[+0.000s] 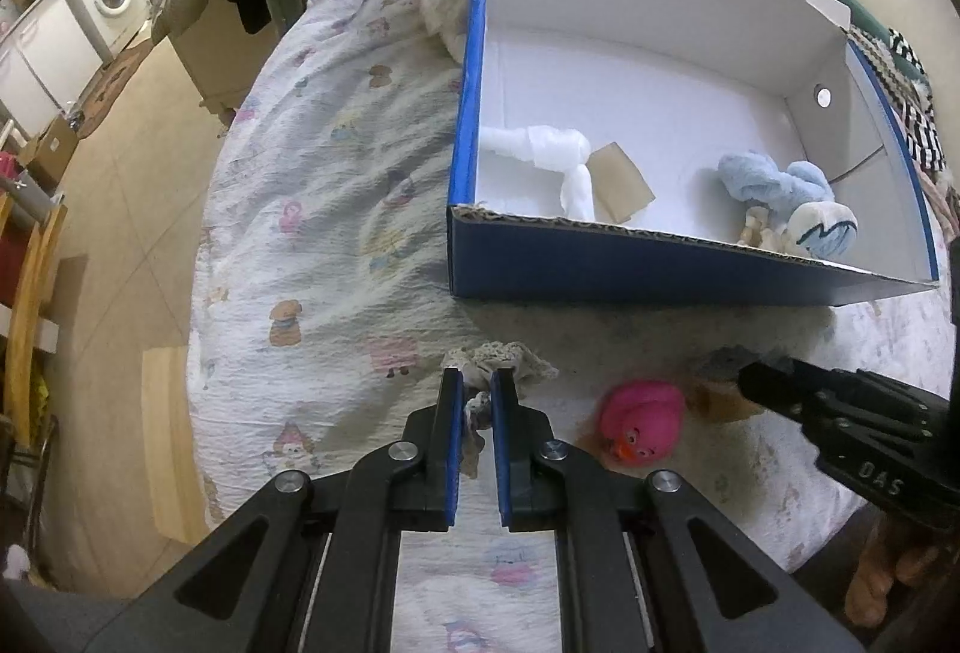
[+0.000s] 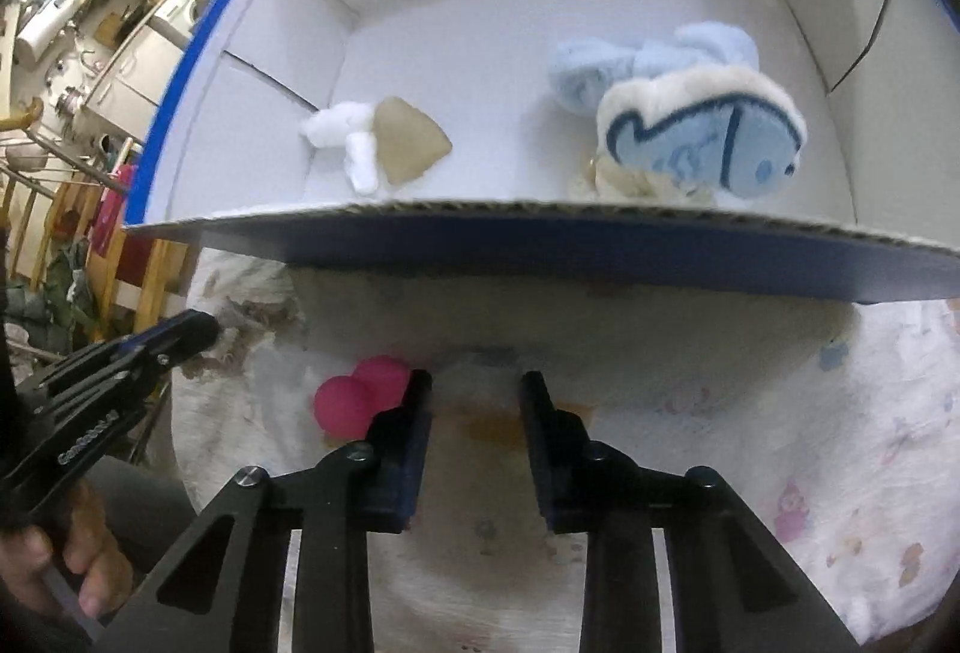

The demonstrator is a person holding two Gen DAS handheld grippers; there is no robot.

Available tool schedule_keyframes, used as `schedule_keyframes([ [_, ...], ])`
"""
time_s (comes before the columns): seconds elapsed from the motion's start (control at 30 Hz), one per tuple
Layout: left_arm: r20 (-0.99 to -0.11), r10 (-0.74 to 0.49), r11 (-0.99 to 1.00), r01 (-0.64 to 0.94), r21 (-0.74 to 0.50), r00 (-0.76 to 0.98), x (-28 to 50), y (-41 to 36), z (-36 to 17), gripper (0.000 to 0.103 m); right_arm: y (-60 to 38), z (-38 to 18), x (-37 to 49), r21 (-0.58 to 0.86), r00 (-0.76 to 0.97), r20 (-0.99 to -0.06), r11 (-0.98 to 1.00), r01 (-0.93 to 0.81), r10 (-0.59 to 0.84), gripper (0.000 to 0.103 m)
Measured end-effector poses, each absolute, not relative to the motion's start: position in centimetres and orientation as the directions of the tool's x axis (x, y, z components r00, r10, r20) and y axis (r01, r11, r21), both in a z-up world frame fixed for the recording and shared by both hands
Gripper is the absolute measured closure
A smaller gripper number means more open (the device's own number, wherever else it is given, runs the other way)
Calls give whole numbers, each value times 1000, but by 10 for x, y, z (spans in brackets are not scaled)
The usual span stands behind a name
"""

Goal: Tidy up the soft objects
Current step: 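Close the left tool on the beige lace scrunchie while the right tool grasps the clear plastic bag, then carry the scrunchie with the left tool while the right tool carries the bag over the box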

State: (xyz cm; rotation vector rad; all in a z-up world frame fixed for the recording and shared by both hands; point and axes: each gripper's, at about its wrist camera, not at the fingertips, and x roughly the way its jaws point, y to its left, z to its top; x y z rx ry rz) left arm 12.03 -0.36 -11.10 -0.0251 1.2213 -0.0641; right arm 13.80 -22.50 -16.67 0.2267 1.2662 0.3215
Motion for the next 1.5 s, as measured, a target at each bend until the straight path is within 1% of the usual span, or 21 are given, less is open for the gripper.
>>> schedule_keyframes([
  [0.23, -933, -53, 998, 34, -43, 355, 118, -4, -107, 94, -233, -148, 131, 359, 326, -866, 925, -124, 380, 74],
  [0.63, -929, -15, 999, 36, -1, 371, 105, -2, -106, 94, -233, -137, 116, 328, 345, -865, 931, -159, 364, 74],
  [0.83, -915, -2, 1000, 17, 6, 403, 92, -1, -97, 94, -232, -128, 106, 309, 370, -859, 935, -174, 353, 74],
  [1.07, -874, 28, 1000, -19, 21, 486, 75, 3, -77, 94, -240, -114, 93, 309, 410, -840, 935, -175, 355, 74],
  [1.23, -876, 62, 997, -69, 33, 478, 69, 9, -76, 94, -249, -100, 78, 331, 449, -815, 930, -157, 366, 74],
  [1.37, -832, 86, 995, -85, 46, 548, 58, 9, -56, 94, -258, -83, 66, 344, 498, -782, 926, -156, 375, 74],
  [1.5, -760, 125, 992, -92, 86, 638, 50, 2, -32, 94, -270, -67, 60, 352, 557, -745, 926, -139, 367, 74],
])
